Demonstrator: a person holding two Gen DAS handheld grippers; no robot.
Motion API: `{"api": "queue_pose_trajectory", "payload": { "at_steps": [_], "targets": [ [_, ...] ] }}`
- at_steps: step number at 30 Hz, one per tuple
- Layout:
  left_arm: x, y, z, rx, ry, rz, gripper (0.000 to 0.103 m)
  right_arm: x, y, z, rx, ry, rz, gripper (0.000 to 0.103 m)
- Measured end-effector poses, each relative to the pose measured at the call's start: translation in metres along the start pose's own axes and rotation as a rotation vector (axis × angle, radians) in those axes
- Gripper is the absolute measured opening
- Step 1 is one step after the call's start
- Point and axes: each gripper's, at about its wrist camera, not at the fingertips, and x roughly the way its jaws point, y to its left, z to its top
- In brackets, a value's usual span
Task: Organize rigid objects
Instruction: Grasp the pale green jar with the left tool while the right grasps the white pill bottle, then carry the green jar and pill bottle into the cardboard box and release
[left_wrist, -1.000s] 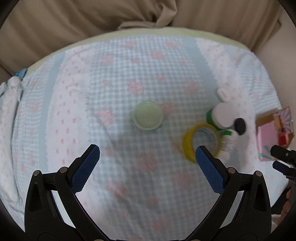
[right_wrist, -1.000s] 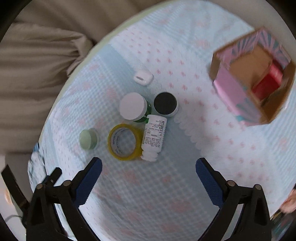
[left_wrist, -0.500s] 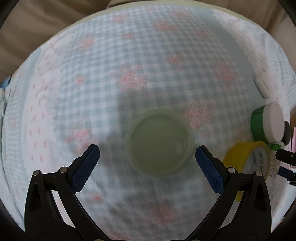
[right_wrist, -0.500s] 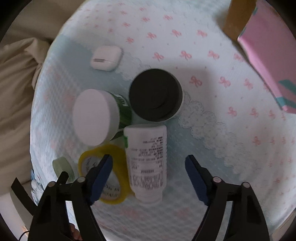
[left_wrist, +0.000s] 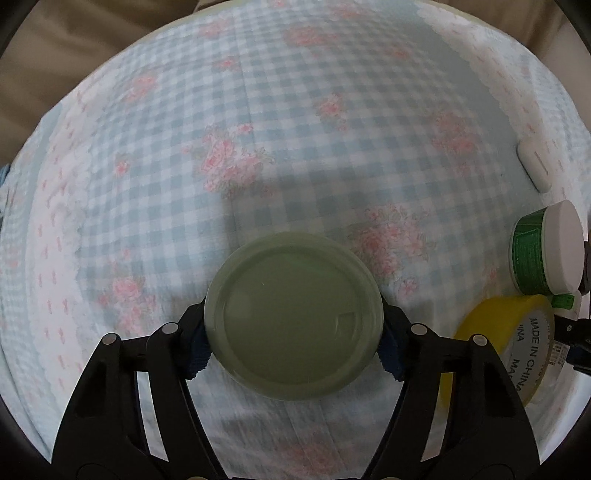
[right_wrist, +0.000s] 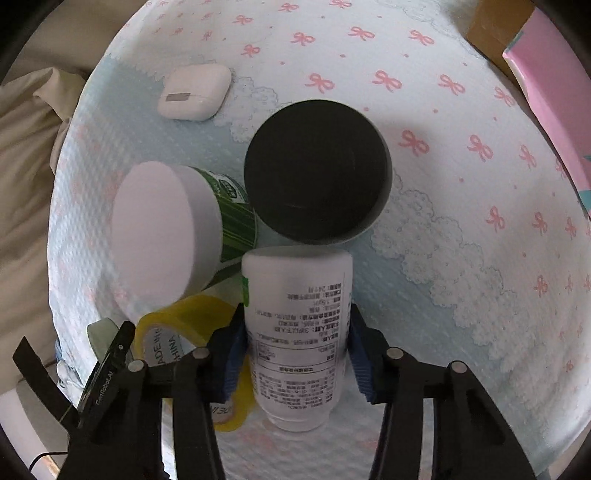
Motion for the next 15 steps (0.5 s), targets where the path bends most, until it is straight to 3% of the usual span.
{"api": "queue_pose_trajectory", "payload": {
  "at_steps": [8,15],
  "targets": [
    [-0.009,-0.001,-0.006,0.004,0.004,0.007,0.068,-0.004,-0.005,0.001,0.007,-0.006,0.026,0.046],
    [-0.044,-0.003,-0.017,-0.029,-0.029,0.000,0.068,-0.025,-0.015,-0.001,-0.013,-0.036,0.049,0.046]
  ]
}}
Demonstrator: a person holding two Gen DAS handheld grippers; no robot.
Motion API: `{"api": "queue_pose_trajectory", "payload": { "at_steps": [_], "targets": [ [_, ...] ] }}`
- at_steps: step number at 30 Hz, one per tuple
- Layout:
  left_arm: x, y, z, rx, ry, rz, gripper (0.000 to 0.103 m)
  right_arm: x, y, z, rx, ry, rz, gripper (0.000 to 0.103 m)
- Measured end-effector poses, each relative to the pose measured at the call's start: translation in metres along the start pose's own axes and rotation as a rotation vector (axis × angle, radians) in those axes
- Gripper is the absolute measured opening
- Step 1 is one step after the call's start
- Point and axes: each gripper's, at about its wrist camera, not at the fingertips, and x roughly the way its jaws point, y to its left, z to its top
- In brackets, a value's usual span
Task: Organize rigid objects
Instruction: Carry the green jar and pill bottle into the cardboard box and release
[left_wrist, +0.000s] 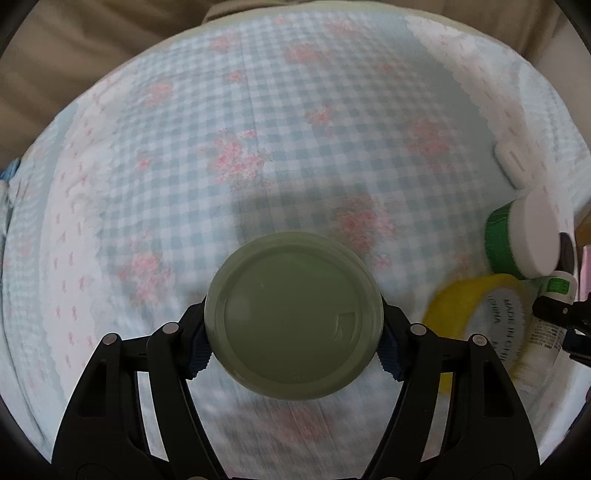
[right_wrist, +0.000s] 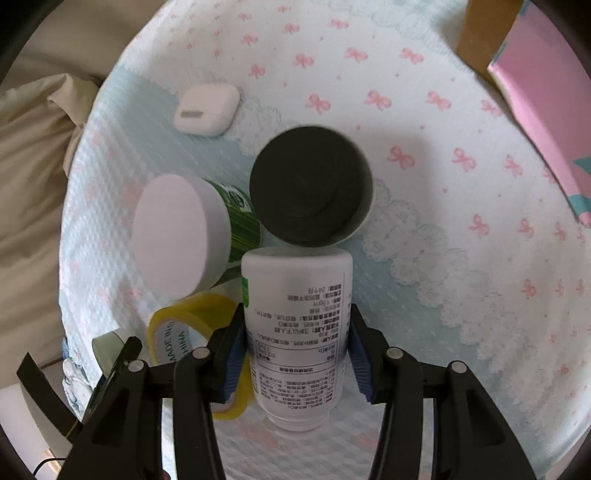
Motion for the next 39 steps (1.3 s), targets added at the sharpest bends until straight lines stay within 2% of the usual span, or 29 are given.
{"api": "queue_pose_trajectory", "payload": {
  "at_steps": [6,14,22,28,33,39],
  "targets": [
    [-0.043,-0.009,-0.010,-0.019,-0.036,-0.015,0.068,-0.030,-0.003,-0.008,-0.020,-0.023,0.031,0.046],
    [-0.132,-0.032,-0.041,-0.010,-0.118,-0.047,0.068,-0.091,-0.002,-0.039,-0.127,-0.058,0.098,0.046],
    [-0.229,-0.058,-0.074,-0.028,-0.141,-0.164,0.068,-0.174,-0.005,-0.083,-0.244,-0.067,0.136,0.046],
    [-0.284,-0.092,-0.093,0.006,-0.191,-0.205,0.068,-0.233,-0.025,-0.101,-0.293,-0.113,0.128,0.046],
    [-0.309,-0.129,-0.102,0.032,-0.212,-0.240,0.068,-0.278,-0.052,-0.098,-0.291,-0.167,0.133,0.046],
    [-0.327,-0.180,-0.099,0.049,-0.235,-0.256,0.068,-0.319,-0.090,-0.071,-0.283,-0.218,0.150,0.046]
  ]
}}
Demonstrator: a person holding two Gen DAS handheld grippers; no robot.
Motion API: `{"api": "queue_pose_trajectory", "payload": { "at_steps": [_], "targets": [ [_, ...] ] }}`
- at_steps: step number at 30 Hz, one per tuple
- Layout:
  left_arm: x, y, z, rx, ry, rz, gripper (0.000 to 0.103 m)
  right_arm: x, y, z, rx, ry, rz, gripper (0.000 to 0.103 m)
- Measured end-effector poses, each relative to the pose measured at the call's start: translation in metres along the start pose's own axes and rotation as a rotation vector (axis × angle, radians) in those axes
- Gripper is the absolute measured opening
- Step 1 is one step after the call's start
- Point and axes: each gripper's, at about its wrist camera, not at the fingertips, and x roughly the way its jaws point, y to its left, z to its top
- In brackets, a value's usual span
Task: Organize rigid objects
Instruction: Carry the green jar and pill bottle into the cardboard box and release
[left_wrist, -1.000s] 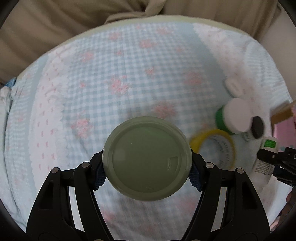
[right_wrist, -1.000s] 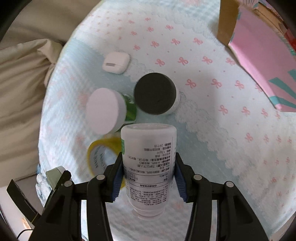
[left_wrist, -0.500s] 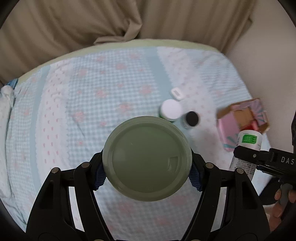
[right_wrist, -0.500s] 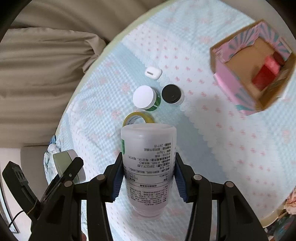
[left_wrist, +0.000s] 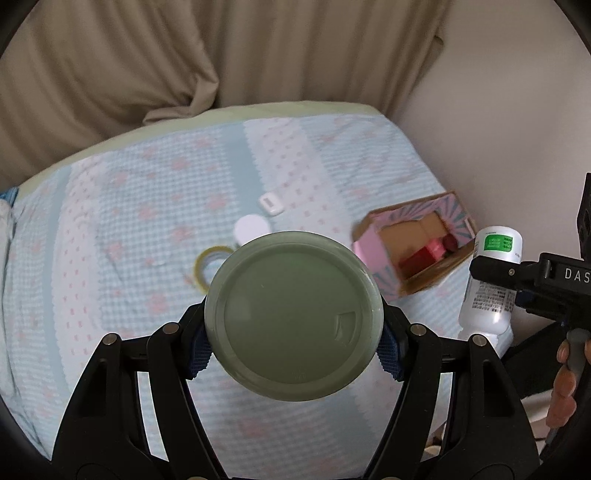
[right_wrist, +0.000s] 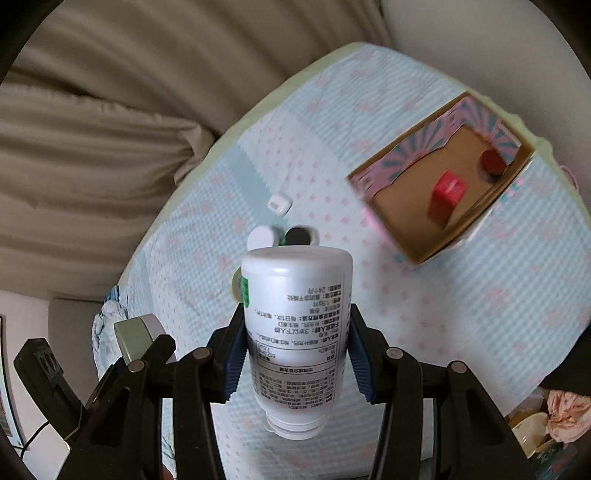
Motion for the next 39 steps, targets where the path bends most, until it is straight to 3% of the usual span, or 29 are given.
{"api": "queue_pose_trajectory", "payload": {
  "at_steps": [10,16,26,33,39],
  "targets": [
    [0.036,-0.115,0.040,-0.034,-0.013,-0.001,0.068,-0.048,-0.093,0.089,-0.061,-0.031,-0.010,0.046],
    [0.092,-0.172,0.058,-0.052,0.033,0.010,0.068,-0.040,-0.143,0.147,-0.130,0.000,-0.036,0.046],
    [0.207,-0.218,0.082,-0.036,0.148,0.054,0.068,0.039,-0.205,0.216,-0.201,0.124,-0.070,0.046],
    [0.283,-0.223,0.086,0.018,0.237,0.079,0.068,0.104,-0.231,0.233,-0.219,0.187,-0.063,0.046],
    [0.319,-0.235,0.078,0.073,0.297,0.087,0.068,0.137,-0.240,0.232,-0.235,0.228,-0.065,0.046]
  ]
}}
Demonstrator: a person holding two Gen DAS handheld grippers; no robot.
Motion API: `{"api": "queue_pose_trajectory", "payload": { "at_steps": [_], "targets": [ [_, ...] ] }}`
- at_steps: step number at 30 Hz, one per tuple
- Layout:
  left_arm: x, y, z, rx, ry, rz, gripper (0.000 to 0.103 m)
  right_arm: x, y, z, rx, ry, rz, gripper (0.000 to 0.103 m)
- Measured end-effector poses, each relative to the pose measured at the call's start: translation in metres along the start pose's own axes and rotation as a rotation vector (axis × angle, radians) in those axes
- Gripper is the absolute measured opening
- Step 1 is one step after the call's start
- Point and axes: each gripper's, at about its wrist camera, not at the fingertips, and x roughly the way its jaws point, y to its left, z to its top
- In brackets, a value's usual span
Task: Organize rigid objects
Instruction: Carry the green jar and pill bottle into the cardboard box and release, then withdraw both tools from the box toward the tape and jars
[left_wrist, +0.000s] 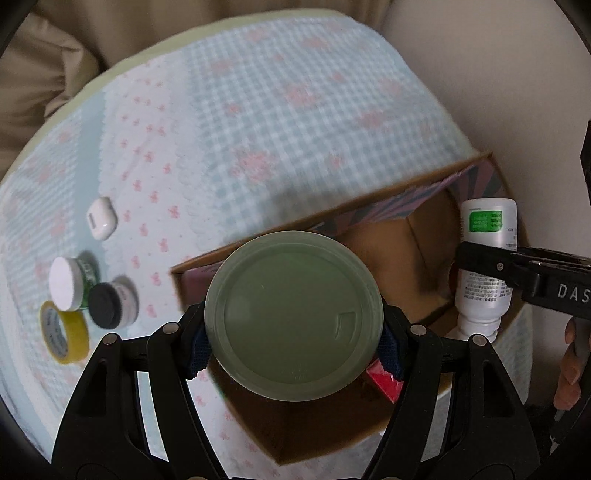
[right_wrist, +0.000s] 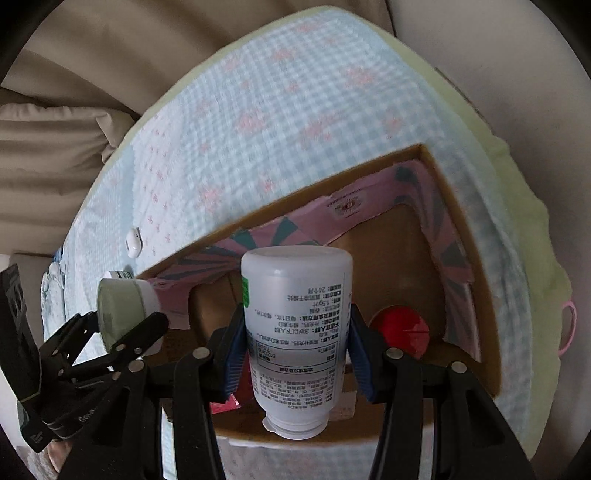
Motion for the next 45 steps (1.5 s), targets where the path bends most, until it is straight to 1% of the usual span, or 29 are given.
{"api": "queue_pose_trajectory", "payload": {
  "at_steps": [6,7,8,9,10,11,13,14,15,17,22,24,27,32,35,38,42,44,45],
  "targets": [
    [0.016,-0.015,0.002,0.055,0.047,0.024,0.069,0.018,-0.003,-0.003,0.003,0.048,0.035,0.046],
    [0.017,-0.018,0.003,0.067,0.059,0.026,0.085,0.019,-0.004,-0.003,0.000,0.048,0.035,0.046],
    [0.015,-0.019,0.003,0.075,0.056,0.030,0.102,0.019,-0.004,-0.002,0.001,0.048,0.028,0.050],
    [0.009,-0.020,0.003,0.086,0.034,0.032,0.103,0.018,-0.006,-0.002,0.012,0.048,0.028,0.073],
    [0.005,-0.018,0.002,0.089,0.023,0.029,0.103,0.017,-0.008,-0.001,0.036,0.051,0.023,0.092],
    [0.002,-0.017,0.002,0.091,0.021,0.032,0.103,0.014,-0.013,-0.001,0.061,0.051,0.021,0.103],
    [-0.003,-0.011,-0.002,0.083,0.016,0.051,0.103,0.008,-0.017,-0.001,0.082,0.055,0.044,0.103],
    [-0.006,-0.009,-0.003,0.078,0.015,0.052,0.103,0.004,-0.020,-0.002,0.091,0.042,0.055,0.103],
    [-0.008,-0.005,-0.005,0.066,0.014,0.053,0.103,-0.002,-0.022,-0.004,0.099,0.005,0.050,0.103],
    [-0.012,-0.002,-0.007,0.055,0.013,0.054,0.103,-0.010,-0.022,-0.008,0.092,-0.037,0.035,0.103],
    [-0.028,-0.001,-0.013,0.038,-0.003,0.059,0.103,-0.020,-0.012,-0.012,0.043,-0.072,0.014,0.103],
    [-0.034,-0.002,-0.014,0.037,-0.014,0.061,0.103,-0.025,-0.008,-0.013,0.029,-0.085,0.013,0.103],
    [-0.050,-0.002,-0.018,0.033,-0.052,0.083,0.103,-0.035,-0.003,-0.016,0.011,-0.106,0.010,0.103],
    [-0.078,0.001,-0.030,0.010,-0.096,0.084,0.103,-0.057,0.006,-0.023,-0.019,-0.148,-0.003,0.103],
    [-0.100,0.007,-0.042,-0.012,-0.122,0.098,0.103,-0.075,0.016,-0.030,-0.042,-0.184,-0.016,0.103],
    [-0.125,0.017,-0.059,-0.044,-0.156,0.107,0.103,-0.090,0.029,-0.038,-0.078,-0.201,-0.022,0.103],
    [-0.169,0.042,-0.090,-0.109,-0.208,0.125,0.103,-0.118,0.061,-0.056,-0.165,-0.242,-0.045,0.103],
    [-0.185,0.053,-0.104,-0.137,-0.223,0.134,0.103,-0.132,0.079,-0.067,-0.204,-0.253,-0.048,0.103],
    [-0.197,0.063,-0.116,-0.160,-0.234,0.144,0.103,-0.138,0.088,-0.072,-0.223,-0.259,-0.047,0.103]
  ]
}}
